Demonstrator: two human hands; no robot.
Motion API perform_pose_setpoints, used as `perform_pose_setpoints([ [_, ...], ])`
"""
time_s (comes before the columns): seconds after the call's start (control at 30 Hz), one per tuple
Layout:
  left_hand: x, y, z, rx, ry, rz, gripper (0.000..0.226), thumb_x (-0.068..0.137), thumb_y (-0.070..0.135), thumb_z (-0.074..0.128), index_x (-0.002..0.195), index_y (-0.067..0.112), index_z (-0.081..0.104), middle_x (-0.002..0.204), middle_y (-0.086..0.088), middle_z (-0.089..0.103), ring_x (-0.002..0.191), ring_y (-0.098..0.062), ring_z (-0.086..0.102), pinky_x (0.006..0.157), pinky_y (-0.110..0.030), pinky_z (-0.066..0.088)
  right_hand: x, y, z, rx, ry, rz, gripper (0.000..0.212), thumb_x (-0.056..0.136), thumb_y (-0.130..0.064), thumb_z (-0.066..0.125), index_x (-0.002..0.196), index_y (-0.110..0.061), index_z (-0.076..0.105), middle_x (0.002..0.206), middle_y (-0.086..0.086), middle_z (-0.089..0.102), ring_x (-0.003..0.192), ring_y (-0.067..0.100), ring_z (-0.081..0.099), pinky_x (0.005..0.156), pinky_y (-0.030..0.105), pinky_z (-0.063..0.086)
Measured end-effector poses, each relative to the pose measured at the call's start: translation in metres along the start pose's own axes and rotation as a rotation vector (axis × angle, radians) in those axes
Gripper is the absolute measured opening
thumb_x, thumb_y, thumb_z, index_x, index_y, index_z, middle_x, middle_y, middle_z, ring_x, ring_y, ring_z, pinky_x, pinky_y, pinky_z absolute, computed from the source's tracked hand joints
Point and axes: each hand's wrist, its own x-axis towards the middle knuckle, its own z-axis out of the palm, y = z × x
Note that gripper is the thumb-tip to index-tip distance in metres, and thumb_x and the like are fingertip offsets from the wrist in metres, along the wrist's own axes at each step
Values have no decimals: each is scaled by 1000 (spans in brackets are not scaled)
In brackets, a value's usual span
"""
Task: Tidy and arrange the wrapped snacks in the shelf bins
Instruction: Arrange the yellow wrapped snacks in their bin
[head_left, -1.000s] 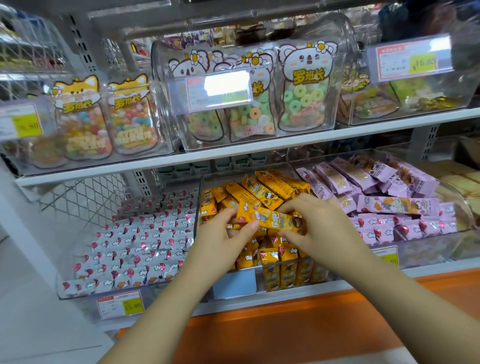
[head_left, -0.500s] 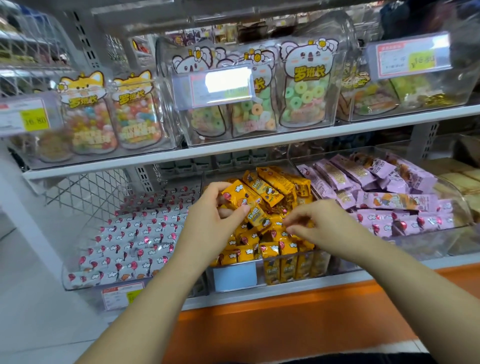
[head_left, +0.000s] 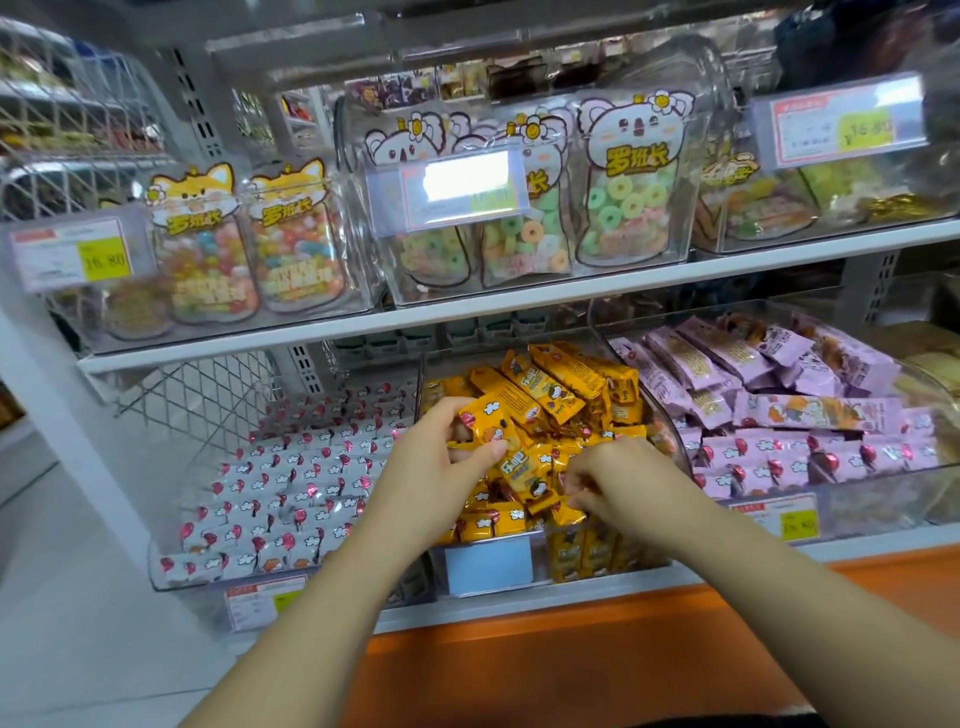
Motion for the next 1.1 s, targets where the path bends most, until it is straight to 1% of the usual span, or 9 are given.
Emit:
perform_pose_setpoints([
  [0.2,2,-12,-1,94,-75,-39,38,90,30,61,126,26,49,106,8,63,91,-7,64,80,-33,56,0,-1,-3,14,-49,21,12,92,-25,56,81,-28,57,96,-3,68,94,16,58,83,22,36],
  [0.3,4,-11,5,198,-113,8,39,90,30,60,127,26,49,107,8,64,94,-11,63,82,-37,55,0,-1,-2,38,-51,28,12,91,-27,58,79,-30,56,94,-4,67,92,14,58,86,25,45],
  [0.5,13,1,22,442,-165,115,38,91,35,58,126,29,46,89,8,58,81,-12,55,64,-24,44,-2,0,0,48,-26,27,8,91,-29,58,90,-25,65,93,-3,67,90,14,58,80,26,47],
  [0.6,14,-1,27,480,-224,87,40,90,35,60,127,25,45,93,5,59,83,-12,55,67,-25,45,-3,0,1,40,-11,12,9,91,-30,57,90,-25,65,87,-5,65,85,13,57,77,25,46],
  [0.7,10,-5,31,482,-259,64,37,91,35,58,123,22,45,82,8,53,73,-7,50,56,-19,35,-3,1,2,50,-6,3,8,92,-30,56,89,-26,63,84,-6,62,84,13,55,79,24,41],
  [0.8,10,-5,31,542,-271,70,39,90,39,60,124,23,46,95,2,60,85,-14,55,65,-25,43,-3,2,3,48,-6,3,8,92,-30,56,87,-27,62,88,-4,65,87,14,57,84,25,41],
  [0.9,8,-3,33,613,-309,71,41,88,40,62,122,23,47,90,1,58,85,-20,57,71,-32,48,-4,2,4,58,12,2,9,92,-30,56,88,-26,63,90,-3,67,89,15,58,86,26,42],
  [1.0,4,-3,32,635,-345,89,43,88,41,61,125,24,48,96,0,59,88,-19,56,73,-31,46,-6,2,5,57,51,-11,10,92,-29,55,90,-25,65,89,-4,67,87,14,58,82,24,42],
  [1.1,0,-4,28,572,-345,89,43,93,45,53,130,24,50,111,-1,62,92,-14,54,73,-27,43,-9,2,9,55,104,-41,12,93,-30,53,92,-25,64,89,-5,67,87,14,58,80,24,32],
])
